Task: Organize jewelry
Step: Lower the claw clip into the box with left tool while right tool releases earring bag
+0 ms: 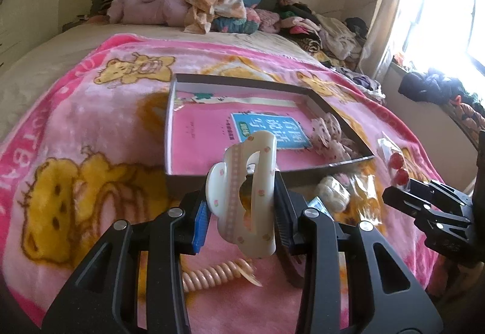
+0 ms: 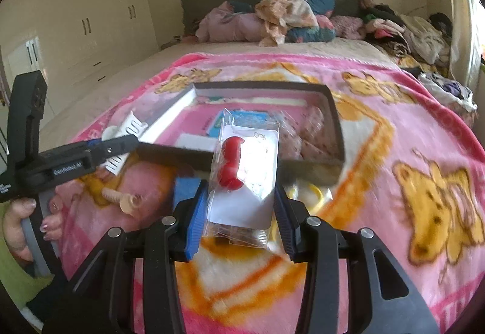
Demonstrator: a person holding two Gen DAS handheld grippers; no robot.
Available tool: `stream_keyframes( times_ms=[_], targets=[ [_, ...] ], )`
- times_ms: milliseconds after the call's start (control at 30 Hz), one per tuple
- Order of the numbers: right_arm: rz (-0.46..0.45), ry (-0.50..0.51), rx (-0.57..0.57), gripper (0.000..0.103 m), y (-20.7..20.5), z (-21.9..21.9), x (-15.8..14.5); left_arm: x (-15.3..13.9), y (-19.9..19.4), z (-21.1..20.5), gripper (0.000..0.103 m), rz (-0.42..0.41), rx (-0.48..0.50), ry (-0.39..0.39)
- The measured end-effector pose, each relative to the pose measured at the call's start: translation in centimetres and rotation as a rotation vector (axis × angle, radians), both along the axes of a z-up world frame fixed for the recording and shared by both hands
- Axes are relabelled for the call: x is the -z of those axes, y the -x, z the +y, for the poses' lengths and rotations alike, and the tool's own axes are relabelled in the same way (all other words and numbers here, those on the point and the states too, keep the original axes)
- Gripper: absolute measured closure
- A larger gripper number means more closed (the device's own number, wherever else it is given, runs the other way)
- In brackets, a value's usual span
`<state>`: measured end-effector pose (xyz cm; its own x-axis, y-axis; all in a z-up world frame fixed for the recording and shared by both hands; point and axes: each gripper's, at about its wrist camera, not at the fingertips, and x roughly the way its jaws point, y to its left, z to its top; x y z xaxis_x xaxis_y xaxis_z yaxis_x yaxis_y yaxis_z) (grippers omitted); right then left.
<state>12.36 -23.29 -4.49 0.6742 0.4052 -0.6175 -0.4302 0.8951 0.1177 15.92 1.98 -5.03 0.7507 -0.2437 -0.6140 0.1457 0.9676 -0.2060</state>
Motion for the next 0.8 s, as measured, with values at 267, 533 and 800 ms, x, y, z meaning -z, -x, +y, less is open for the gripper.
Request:
stream_keyframes(
  times_ms=[267,533,800],
  targets=[
    [-0.022,-0.003,-0.02,0.063,-2.4,1.7,-1.2,-0.5,-1.7,0.8,0.074,-0.006,-0.022,-0.007],
    [-0.029,0.007,0.009,0.063,-5.8,1.7,-1.5,-0.6,-3.9,0.7,0.074,0.003,-0.024,-0.024],
    [-0.004,0.037,0.048,0.063,-9.3,1.1,-0.5,0.1,-6.7,-0.1,0.074,0.031,-0.011,-0.048]
  ],
)
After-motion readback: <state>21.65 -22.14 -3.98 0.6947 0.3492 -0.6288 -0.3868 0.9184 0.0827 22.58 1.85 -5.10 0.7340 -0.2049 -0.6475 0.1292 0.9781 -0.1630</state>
